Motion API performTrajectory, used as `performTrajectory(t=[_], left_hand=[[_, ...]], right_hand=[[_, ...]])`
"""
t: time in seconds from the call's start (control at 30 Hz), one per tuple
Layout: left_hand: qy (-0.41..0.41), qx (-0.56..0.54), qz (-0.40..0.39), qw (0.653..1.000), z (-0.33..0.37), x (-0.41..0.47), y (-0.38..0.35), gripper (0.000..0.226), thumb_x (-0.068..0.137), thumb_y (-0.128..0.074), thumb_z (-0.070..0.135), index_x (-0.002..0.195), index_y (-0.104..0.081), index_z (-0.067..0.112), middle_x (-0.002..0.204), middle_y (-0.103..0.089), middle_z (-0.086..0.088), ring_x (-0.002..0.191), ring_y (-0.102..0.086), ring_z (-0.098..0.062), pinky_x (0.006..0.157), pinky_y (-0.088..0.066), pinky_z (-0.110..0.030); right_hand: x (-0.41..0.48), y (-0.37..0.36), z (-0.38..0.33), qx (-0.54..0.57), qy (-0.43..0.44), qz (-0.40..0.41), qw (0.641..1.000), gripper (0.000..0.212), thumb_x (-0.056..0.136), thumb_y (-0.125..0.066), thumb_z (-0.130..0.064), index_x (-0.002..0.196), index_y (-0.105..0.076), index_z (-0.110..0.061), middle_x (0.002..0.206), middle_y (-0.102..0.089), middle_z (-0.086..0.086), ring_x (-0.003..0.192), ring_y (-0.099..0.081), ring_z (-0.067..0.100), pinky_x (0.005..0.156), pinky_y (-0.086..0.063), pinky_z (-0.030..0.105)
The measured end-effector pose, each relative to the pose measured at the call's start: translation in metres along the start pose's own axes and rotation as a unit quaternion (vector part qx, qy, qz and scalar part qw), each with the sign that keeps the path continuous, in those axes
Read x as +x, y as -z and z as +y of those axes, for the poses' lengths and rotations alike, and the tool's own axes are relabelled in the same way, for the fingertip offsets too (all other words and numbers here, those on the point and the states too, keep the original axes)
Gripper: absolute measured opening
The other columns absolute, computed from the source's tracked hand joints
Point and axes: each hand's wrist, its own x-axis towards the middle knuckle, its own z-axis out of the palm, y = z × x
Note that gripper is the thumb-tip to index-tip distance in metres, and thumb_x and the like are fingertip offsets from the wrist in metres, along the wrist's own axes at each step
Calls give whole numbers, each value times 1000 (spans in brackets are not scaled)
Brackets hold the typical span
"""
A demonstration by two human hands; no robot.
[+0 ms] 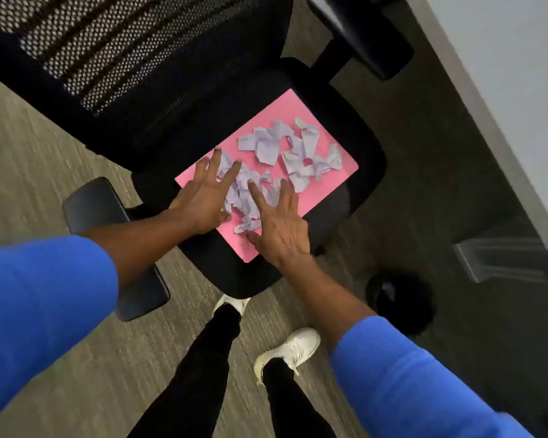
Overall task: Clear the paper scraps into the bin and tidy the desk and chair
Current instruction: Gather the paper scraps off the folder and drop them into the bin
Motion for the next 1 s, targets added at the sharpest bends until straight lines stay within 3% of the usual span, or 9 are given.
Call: performTrajectory(t=[0.17, 0.33, 0.4, 0.53, 0.63, 0.87, 1.0], left_hand=[[-7, -4, 19, 1000, -13, 7, -20, 101, 94, -77, 40, 170, -12, 26, 177, -9, -11, 152, -24, -39, 114, -46, -58], [-10, 17, 20, 1000, -12, 11, -25, 84, 95, -75, 37, 164, -32, 15, 167, -32, -14, 142, -39, -39, 109, -48, -56], [-16, -13, 30, 999, -12, 12, -27, 73, 94, -77, 31, 155, -45, 9, 158, -42, -16, 137, -45, -39, 108, -50, -53], [-38, -56, 89, 994, -12, 10, -35, 35, 91, -79, 10, 122, -66, 3, 124, -59, -17, 107, -61, -36, 88, -54, -46], [-20, -105, 128, 986, -11, 8, -37, 14, 88, -75, -2, 100, -69, 1, 106, -64, -18, 89, -65, -37, 74, -52, -45], [30, -164, 163, 972, 1, -6, -28, 4, 88, -70, -3, 90, -67, -1, 96, -63, -16, 82, -64, -35, 69, -50, -44], [63, -173, 180, 966, 8, -21, -27, 6, 88, -70, -2, 89, -64, -2, 94, -61, -18, 78, -63, -38, 68, -49, -45]], right_hand=[[24, -23, -5, -52, 4, 6, 999, 83, 96, -69, -54, 164, -22, -42, 171, -14, 25, 153, -26, 45, 83, -60, 45], [27, -26, -3, -58, 21, 42, 997, 44, 97, -73, -32, 137, -55, -28, 143, -43, 18, 126, -46, 39, 60, -60, 41], [26, -24, -3, -36, 26, 42, 998, 36, 99, -69, -24, 133, -58, -23, 139, -44, 17, 125, -44, 38, 62, -60, 44], [23, -19, 0, 9, 23, 44, 999, 33, 100, -63, -17, 133, -61, -15, 145, -45, 17, 131, -43, 38, 78, -55, 48], [19, -21, 4, 42, 31, 75, 996, 29, 96, -69, -12, 124, -70, -12, 135, -55, 19, 121, -53, 41, 75, -59, 50], [6, -21, 11, 115, 38, 153, 981, 31, 78, -84, 0, 106, -77, -12, 123, -65, 17, 105, -65, 39, 62, -61, 46], [-4, -15, 19, 154, 14, 197, 968, 29, 79, -84, -3, 107, -80, -12, 123, -67, 18, 104, -67, 39, 68, -61, 44]])
